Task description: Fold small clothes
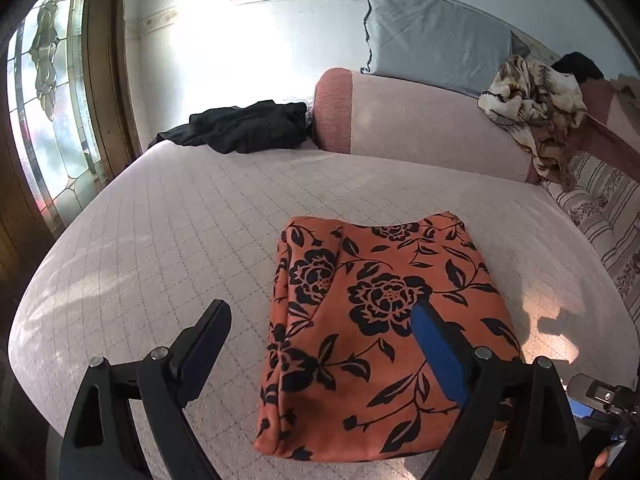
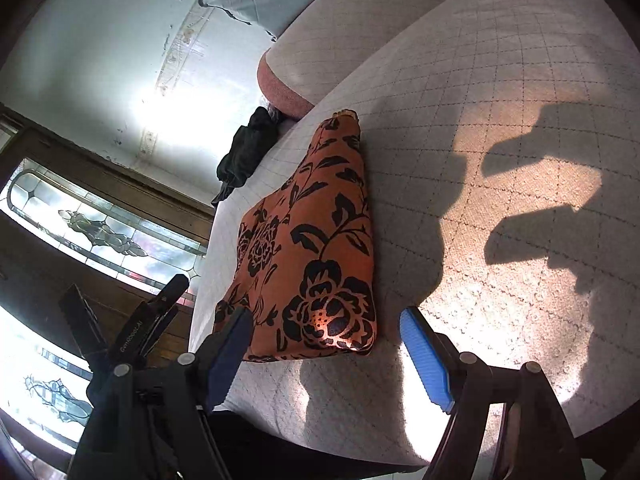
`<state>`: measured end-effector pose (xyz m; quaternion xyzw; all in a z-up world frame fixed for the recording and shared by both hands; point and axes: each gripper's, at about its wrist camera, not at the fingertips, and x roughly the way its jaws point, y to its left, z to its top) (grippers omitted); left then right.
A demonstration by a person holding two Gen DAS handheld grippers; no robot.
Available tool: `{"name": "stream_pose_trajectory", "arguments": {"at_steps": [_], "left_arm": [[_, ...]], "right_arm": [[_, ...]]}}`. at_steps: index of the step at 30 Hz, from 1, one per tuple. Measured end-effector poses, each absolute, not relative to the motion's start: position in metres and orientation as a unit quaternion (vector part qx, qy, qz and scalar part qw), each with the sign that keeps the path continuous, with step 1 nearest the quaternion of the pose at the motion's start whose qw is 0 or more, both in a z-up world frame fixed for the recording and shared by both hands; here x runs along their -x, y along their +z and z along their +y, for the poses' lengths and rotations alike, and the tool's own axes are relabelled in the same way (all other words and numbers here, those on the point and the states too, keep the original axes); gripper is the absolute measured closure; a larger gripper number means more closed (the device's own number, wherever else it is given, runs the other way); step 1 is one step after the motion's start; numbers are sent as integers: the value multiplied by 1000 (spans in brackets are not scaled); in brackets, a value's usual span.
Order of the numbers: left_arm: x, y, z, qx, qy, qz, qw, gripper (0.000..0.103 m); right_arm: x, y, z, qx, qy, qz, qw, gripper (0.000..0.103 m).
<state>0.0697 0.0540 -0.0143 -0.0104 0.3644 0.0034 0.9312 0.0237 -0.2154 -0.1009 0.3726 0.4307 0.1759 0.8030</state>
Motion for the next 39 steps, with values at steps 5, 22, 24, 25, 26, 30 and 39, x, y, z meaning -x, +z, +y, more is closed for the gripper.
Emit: {"name": "stream_pose_trajectory", "arguments": {"at_steps": [5,22,24,25,26,30,39], "left_arm": [[-103,-65,61,-17,43,434,900,12],[-105,-101,95,74,9,435,897,6],[-105,-102,97,80,7,435,897,6],[-106,-103,98,84,7,435,896,6],[-107,-103,99,85,8,435,896,6],[-107,-106,104,84,7,434,897,5],[-105,-107,108,92,3,433,897,5]], "right_arm": [[-58,-110,-216,-386,203,466,770,24],[-117,-143,-176,-331,199,542,747,49],[-115,-131,-190,-359,210,511,752,36],[-115,-125,-198,-369,209,495,758,32],[-120,-122,-205,-384,210,487,756,24],[-164,-146,-198,-435,232,517,700,32],[-165,-150,-185,-375,187,523,742,48]]}}
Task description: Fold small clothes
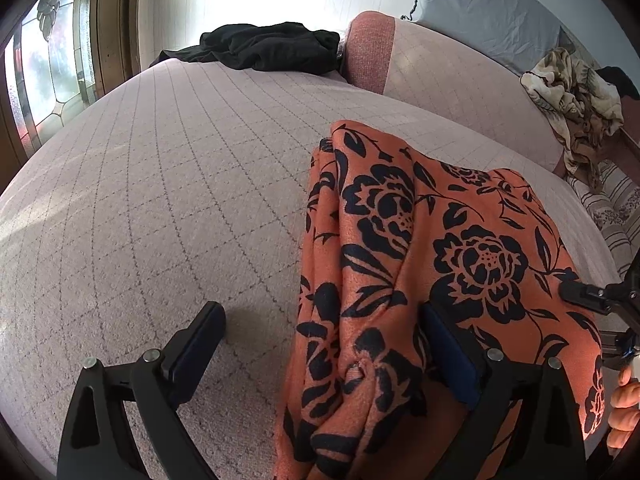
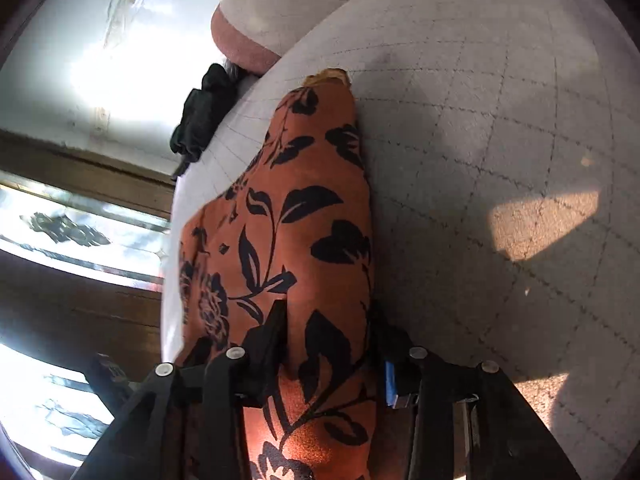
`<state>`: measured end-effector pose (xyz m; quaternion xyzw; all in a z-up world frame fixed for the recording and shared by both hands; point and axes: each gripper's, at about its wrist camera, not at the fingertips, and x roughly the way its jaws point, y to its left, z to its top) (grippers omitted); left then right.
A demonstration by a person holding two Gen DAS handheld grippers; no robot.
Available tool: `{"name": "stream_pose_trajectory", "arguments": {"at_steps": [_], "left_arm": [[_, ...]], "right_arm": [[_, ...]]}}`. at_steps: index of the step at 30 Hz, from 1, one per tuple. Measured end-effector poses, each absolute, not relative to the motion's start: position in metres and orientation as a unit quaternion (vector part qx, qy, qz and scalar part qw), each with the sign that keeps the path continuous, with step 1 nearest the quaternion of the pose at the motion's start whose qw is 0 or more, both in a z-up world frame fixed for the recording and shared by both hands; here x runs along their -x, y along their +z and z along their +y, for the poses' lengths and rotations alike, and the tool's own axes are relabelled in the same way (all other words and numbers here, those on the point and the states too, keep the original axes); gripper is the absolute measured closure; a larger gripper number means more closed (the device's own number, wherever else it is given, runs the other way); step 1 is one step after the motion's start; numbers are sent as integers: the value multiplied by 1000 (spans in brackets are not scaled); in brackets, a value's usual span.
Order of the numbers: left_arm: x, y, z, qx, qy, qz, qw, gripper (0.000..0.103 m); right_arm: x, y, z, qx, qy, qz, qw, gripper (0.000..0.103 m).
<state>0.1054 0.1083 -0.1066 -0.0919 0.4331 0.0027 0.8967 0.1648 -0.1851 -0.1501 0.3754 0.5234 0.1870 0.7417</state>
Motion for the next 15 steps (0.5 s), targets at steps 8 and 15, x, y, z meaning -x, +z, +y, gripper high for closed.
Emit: {"name": "stream_pose_trajectory", "arguments": {"at_steps": [8,15], "left_arm": [[-106,-107,111,97,2,435,895,4],[-105,-107,111,100,5,432,896,3]], "right_arm": [[-215,-162,-198,-443,191,515,709,56],[-206,-136,-178,-309,124,517,788,41]]}}
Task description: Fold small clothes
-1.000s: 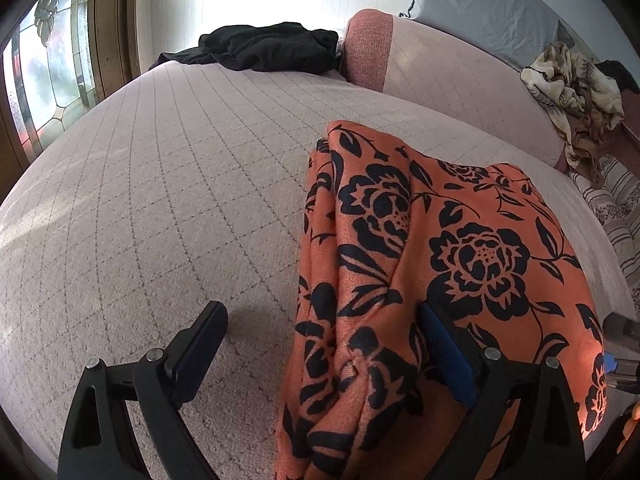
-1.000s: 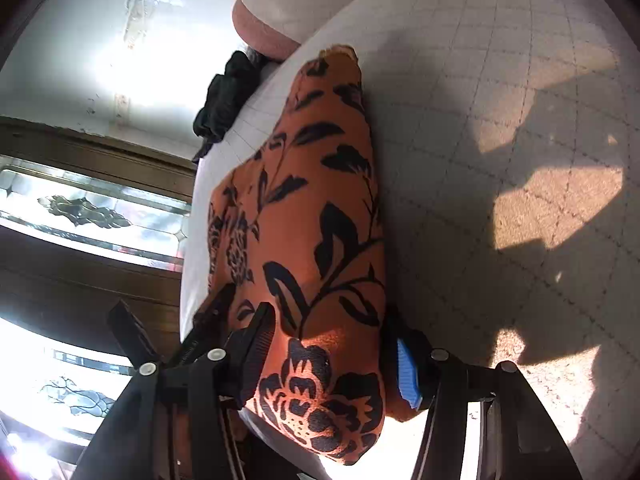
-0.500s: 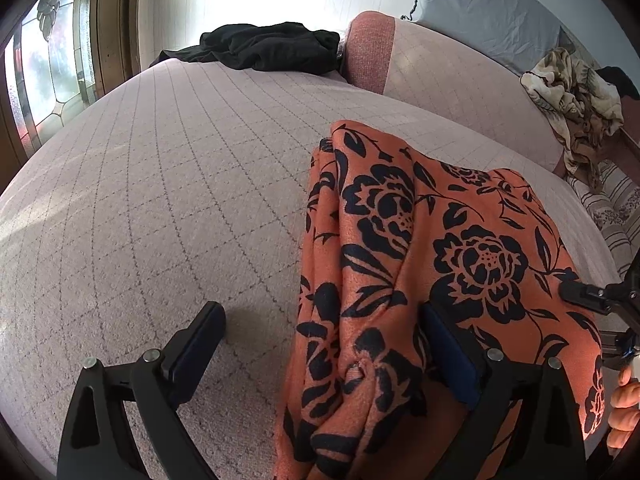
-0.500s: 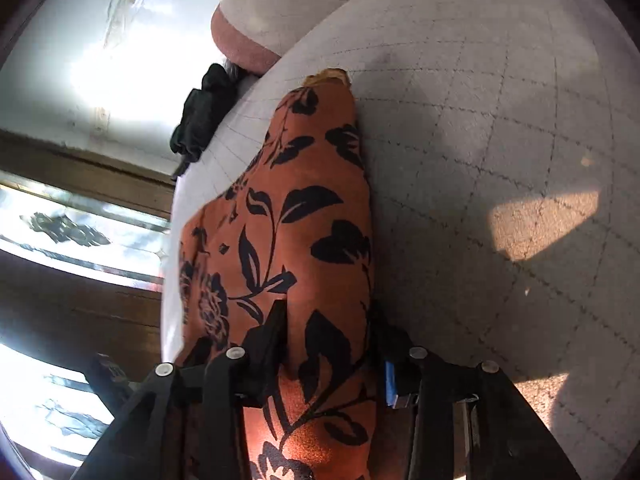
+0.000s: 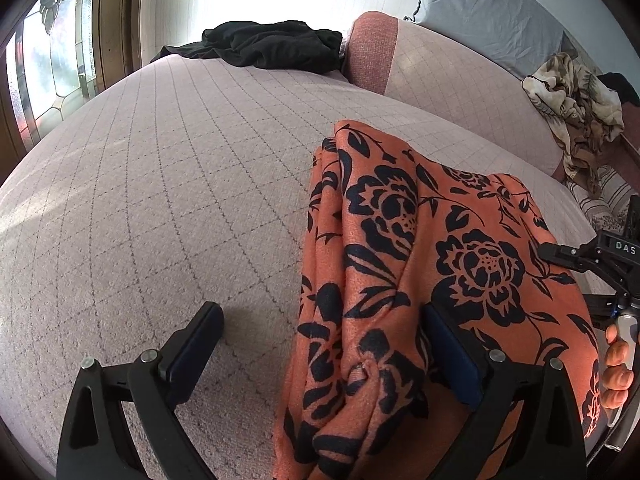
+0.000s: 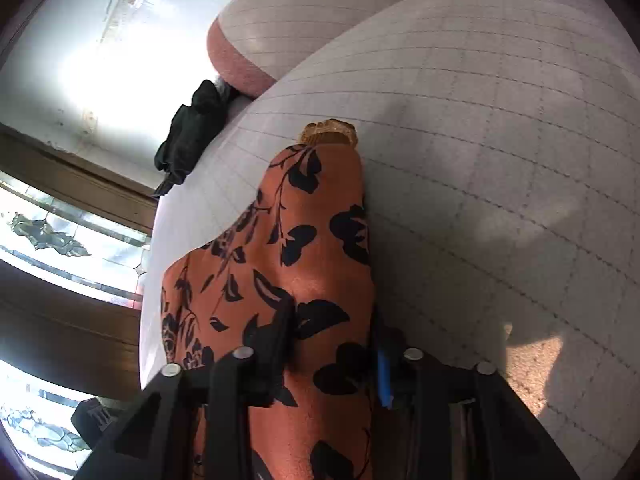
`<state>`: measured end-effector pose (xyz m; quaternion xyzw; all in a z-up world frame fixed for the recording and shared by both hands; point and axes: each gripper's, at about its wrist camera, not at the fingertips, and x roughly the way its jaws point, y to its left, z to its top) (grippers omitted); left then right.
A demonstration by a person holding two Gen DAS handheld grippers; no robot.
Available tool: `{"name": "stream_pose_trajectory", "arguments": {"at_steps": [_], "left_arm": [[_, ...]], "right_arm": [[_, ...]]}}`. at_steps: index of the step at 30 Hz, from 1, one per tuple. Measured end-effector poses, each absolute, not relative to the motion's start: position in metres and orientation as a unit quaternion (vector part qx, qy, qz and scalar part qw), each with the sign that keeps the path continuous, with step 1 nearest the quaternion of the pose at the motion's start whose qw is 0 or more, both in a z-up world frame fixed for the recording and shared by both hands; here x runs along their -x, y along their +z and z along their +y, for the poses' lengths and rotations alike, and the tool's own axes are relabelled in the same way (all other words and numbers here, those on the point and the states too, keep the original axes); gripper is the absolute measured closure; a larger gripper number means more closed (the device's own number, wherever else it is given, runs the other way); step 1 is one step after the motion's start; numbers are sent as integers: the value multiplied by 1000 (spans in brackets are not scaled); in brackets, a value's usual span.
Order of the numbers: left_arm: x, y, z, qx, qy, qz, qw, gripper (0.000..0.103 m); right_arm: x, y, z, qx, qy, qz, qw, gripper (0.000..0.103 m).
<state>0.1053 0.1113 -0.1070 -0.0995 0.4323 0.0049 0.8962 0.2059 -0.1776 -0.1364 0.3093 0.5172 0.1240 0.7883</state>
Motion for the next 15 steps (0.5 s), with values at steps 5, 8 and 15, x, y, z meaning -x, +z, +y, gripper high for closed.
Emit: {"name": "stream_pose_trajectory", "arguments": {"at_steps": [5,8,15], "left_arm": [[-78,-77,124,134,-5,408,903,5],[-53,-67,131,134,-8,396,908,5],[-43,-77,155,203,-27,439,875,37]], "right_arm": [[-158,-81,-181,-262,112,450,846,38],[-127,-53,-157,-238,190,438,846,33],[-109,-97,-105,-209,253,501,801,21]]}}
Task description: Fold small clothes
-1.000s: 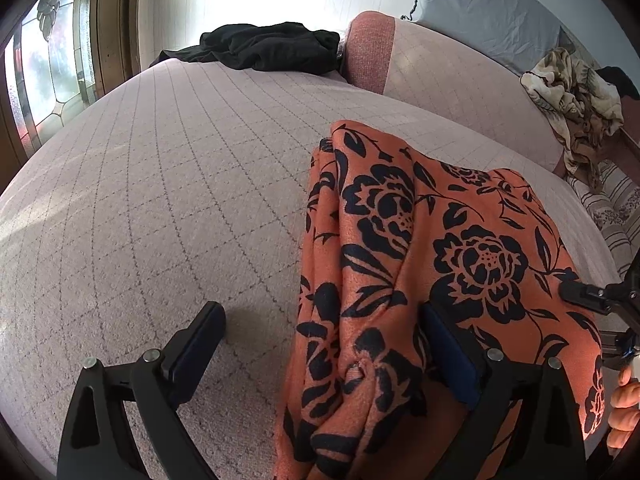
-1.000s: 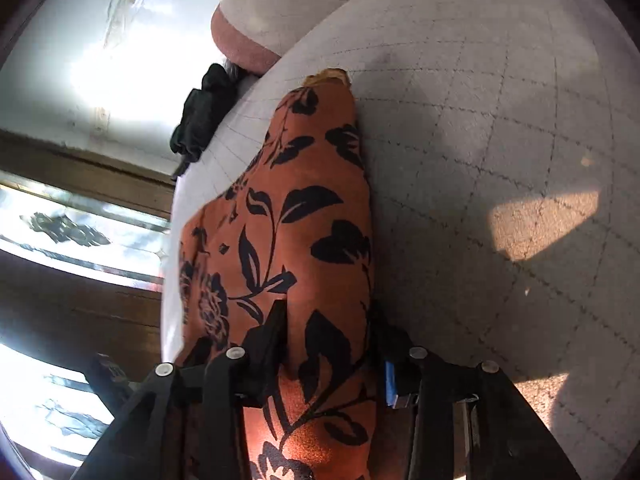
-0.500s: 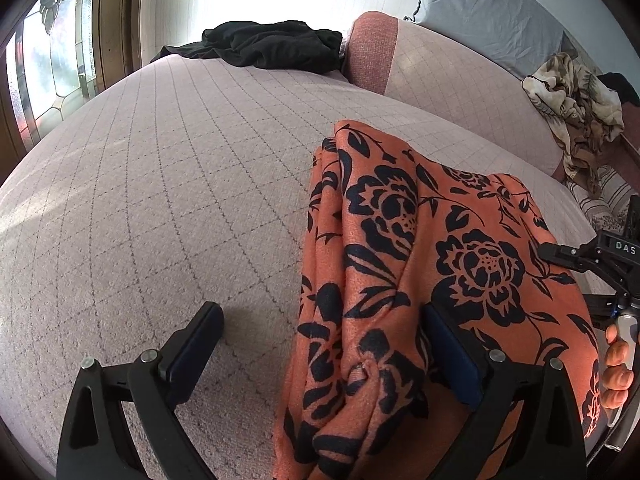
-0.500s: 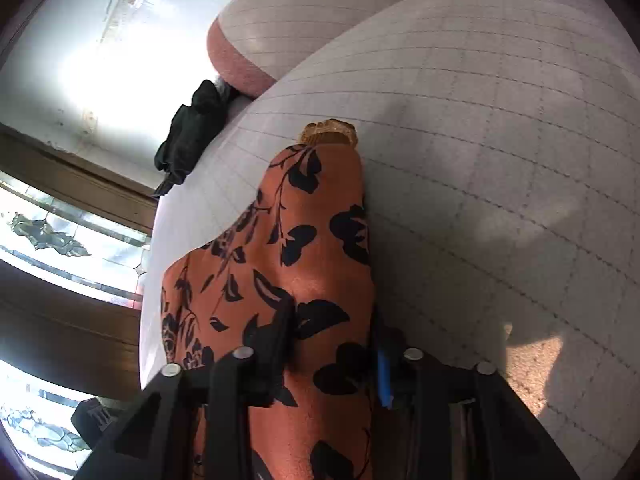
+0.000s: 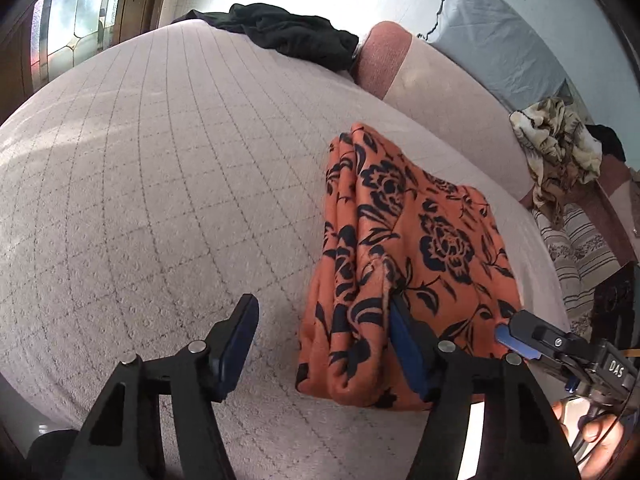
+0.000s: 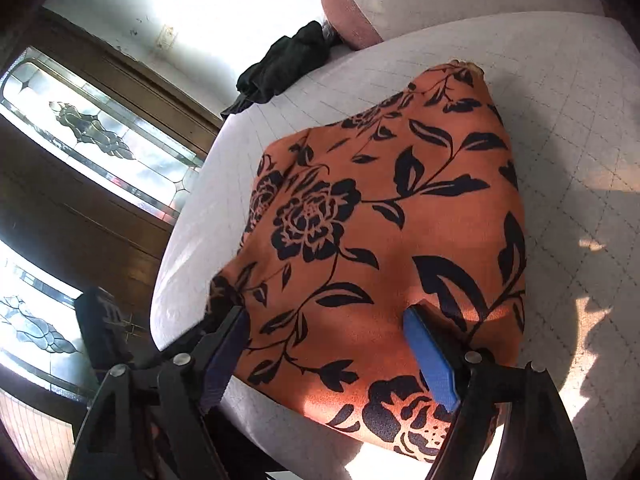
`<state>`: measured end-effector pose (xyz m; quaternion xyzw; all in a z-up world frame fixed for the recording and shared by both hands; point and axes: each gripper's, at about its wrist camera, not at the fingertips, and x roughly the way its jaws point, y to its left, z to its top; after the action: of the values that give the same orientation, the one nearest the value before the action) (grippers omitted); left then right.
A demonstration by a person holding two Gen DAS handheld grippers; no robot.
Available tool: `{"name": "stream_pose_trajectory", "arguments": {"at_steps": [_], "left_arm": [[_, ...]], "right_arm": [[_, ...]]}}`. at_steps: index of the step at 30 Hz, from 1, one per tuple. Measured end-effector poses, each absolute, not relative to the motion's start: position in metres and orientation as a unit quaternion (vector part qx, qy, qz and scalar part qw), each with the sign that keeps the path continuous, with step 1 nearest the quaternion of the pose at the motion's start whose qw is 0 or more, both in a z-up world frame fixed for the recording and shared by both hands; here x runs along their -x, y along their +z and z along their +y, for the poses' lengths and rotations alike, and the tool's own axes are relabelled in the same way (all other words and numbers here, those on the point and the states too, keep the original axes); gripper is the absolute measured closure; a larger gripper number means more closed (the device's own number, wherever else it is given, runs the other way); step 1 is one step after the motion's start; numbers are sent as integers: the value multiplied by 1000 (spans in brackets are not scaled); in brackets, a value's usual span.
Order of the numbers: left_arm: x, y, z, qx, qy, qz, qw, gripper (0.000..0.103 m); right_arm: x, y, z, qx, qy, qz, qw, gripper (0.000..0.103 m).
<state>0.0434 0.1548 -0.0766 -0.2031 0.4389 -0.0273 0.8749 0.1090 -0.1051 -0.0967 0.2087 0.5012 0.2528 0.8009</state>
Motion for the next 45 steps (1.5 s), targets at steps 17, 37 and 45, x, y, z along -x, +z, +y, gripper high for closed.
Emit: {"name": "stream_pose_trajectory", "arguments": {"at_steps": [17,37,45], "left_arm": [[-223,-116,169,241,-100,544,798,71],[-53,-97,143,195,-29,498,844,51],[-36,-51,131,130,3,449,884,42]], "right_arm": [[-103,-103,-114,-251,271,482,794,21],[-106,-105,-116,-262,266,497,783,20],[-106,-104,-112,-257,249,498,790,20]]}}
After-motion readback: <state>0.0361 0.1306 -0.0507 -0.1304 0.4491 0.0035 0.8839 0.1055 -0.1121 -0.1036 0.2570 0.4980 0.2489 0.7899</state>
